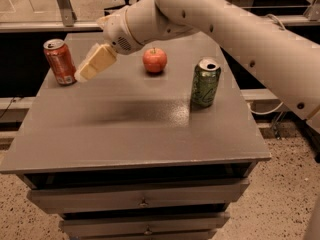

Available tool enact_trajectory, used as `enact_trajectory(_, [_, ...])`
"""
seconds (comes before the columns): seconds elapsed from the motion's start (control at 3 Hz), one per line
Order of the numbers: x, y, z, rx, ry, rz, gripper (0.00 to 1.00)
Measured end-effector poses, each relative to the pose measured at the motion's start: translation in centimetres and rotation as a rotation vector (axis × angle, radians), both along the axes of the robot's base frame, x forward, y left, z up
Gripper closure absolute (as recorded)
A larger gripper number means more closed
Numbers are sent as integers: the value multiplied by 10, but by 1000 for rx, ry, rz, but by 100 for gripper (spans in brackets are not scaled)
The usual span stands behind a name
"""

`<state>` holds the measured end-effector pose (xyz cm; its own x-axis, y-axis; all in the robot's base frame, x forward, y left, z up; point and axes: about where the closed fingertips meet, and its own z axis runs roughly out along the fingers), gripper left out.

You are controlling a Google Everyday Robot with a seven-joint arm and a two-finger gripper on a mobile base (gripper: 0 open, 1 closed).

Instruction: Pick coke can

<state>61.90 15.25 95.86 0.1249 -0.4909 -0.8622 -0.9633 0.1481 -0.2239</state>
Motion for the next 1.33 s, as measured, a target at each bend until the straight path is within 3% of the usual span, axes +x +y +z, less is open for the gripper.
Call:
enact_trajectory(0.33, [24, 23, -9, 53, 23, 5, 0])
enact_trajectory(1.0, [48, 103, -24, 114, 81, 103, 0])
enact_trajectory(1.33, [56, 118, -39, 104, 106, 96, 0])
